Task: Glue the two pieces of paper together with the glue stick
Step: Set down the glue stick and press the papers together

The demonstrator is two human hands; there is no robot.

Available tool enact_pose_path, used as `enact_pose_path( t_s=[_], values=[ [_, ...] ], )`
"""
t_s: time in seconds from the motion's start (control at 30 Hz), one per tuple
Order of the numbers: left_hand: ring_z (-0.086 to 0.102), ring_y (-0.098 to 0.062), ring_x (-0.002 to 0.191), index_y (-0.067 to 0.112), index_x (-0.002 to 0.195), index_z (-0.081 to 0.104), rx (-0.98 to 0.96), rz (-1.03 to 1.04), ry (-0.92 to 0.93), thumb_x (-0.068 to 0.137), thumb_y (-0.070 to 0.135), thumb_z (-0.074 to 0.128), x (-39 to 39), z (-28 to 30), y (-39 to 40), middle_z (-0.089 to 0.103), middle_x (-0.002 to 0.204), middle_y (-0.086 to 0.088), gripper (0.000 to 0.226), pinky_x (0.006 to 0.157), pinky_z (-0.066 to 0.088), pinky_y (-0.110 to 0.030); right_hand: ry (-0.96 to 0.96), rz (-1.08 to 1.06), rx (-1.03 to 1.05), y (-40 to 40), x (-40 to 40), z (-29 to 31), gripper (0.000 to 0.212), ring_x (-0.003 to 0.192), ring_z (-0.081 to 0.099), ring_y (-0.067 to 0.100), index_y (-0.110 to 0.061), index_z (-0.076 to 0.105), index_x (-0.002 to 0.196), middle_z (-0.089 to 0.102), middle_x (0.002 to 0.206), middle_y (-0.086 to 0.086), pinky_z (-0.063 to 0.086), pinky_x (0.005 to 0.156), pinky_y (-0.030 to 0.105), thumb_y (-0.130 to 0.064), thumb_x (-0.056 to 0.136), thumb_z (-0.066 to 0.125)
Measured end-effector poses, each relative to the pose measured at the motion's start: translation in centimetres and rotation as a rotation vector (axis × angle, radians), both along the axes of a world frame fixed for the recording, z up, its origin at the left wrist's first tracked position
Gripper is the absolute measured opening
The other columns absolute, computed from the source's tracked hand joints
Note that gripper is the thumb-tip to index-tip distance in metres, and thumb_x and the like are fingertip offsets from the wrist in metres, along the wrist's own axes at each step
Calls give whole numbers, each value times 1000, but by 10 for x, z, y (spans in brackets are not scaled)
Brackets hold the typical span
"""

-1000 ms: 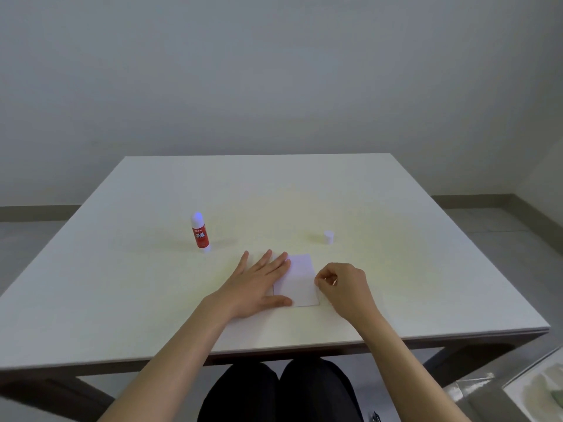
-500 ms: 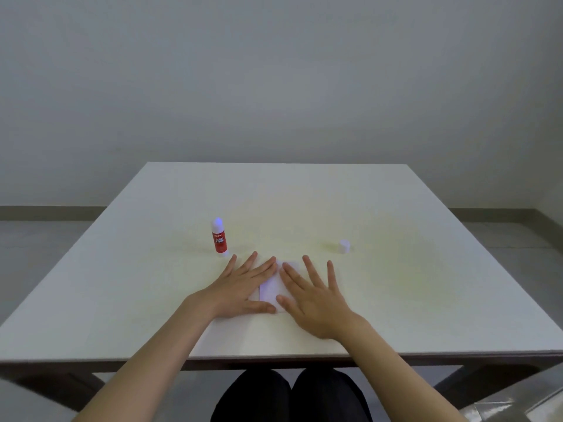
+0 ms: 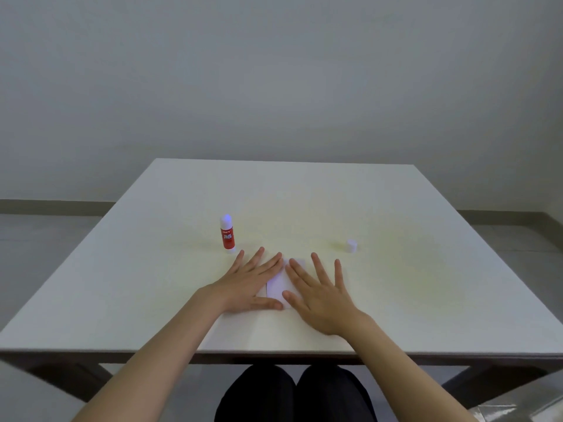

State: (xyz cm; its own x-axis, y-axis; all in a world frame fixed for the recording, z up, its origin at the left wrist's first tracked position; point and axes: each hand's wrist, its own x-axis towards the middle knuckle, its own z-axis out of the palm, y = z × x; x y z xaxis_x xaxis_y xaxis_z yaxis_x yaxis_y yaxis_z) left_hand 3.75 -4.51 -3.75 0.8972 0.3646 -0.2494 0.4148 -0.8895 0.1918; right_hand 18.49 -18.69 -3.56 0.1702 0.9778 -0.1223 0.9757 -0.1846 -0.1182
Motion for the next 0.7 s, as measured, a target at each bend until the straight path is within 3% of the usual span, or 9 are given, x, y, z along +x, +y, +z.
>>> enact_pose_path(
  t_s=[0.43,0.7],
  values=[
    [-27,-14,143,23,149,-16,12,35,41,83,72,35,-1,10,-5,-22,158,10,97,113,-21,-43,-20,-41,80,0,-4,-12,65,144,-24,22,-27,-9,150,-15,159,-14,-24,109,52,-57,95,10],
    [-25,-17,145,21,150,-15,21,19,70,83,72,37,2,13,-1,-19,159,11,99,115,-19,-46,86,173,10,1,-6,1,53,142,-29,19,-41,-5,148,-7,156,-26,-28,106,54,-52,97,7]
  ],
)
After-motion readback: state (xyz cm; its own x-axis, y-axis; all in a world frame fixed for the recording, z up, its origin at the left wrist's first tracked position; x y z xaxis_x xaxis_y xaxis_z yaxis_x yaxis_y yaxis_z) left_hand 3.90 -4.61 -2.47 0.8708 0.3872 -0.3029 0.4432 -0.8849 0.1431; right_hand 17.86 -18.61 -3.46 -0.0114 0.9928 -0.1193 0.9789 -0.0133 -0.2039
